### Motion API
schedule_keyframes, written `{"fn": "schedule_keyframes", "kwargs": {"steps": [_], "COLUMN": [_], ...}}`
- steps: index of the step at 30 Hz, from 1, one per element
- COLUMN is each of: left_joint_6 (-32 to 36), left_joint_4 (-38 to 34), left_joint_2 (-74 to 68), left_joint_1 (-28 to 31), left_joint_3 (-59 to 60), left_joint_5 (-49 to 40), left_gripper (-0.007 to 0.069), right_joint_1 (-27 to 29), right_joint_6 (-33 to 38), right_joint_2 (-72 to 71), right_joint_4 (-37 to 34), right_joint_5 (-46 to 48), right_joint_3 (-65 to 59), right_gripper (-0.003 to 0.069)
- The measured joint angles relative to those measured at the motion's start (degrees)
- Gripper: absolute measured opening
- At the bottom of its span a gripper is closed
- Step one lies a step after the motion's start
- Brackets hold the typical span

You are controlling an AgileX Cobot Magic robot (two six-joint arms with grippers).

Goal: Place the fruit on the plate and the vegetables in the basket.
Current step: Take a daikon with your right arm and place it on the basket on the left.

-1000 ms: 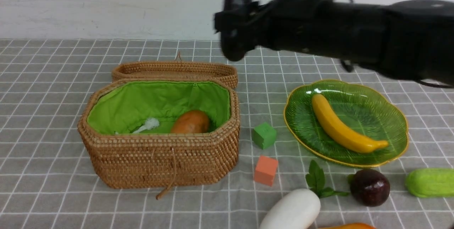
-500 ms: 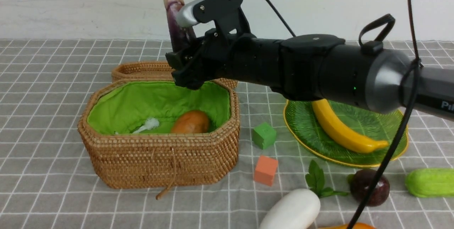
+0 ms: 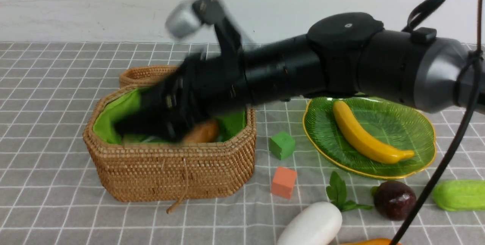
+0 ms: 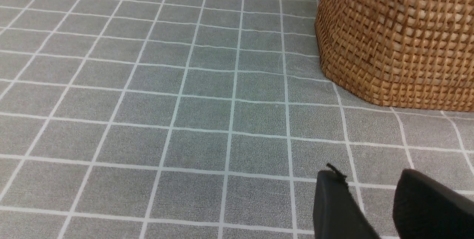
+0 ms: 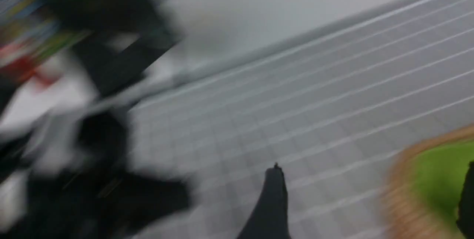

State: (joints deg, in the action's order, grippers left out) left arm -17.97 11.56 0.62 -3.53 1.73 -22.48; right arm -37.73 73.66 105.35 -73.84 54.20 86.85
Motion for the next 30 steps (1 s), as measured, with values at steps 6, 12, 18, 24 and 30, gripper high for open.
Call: {"fn": "schedule_keyframes", "kwargs": {"steps": [6, 12, 18, 24, 30], "left_joint_6": [0.0, 0.0, 0.0, 0.0, 0.0], "left_joint_4": [0.0, 0.0, -0.05, 0.0, 0.0], "left_joint_2": [0.0, 0.0, 0.0, 0.0, 0.0], "left_joint_1": [0.0, 0.0, 0.0, 0.0, 0.0], "left_joint_3": [0.0, 0.0, 0.0, 0.0, 0.0], "left_joint_5": [0.0, 0.0, 0.0, 0.0, 0.0], "left_gripper": [0.0237, 0.0237, 0.0237, 0.0237, 0.0237], "right_joint_1": [-0.19, 0.5, 0.37, 0.03, 0.03], "right_joint_6": [-18.97, -24.16, -21.64, -20.56, -16.05], "right_joint_2": [-1.2, -1.5, -1.54, -6.04, -9.65], "right_joint_4": [38.29, 61.89, 66.54, 67.3, 70.93], "right_joint_5": [14.93, 15.71, 14.87, 15.25, 6.47], "right_joint_3": [0.0, 0.0, 0.0, -6.12, -15.63], "right_gripper": [0.0592, 0.0591, 0.0591, 0.0591, 0.0591]}}
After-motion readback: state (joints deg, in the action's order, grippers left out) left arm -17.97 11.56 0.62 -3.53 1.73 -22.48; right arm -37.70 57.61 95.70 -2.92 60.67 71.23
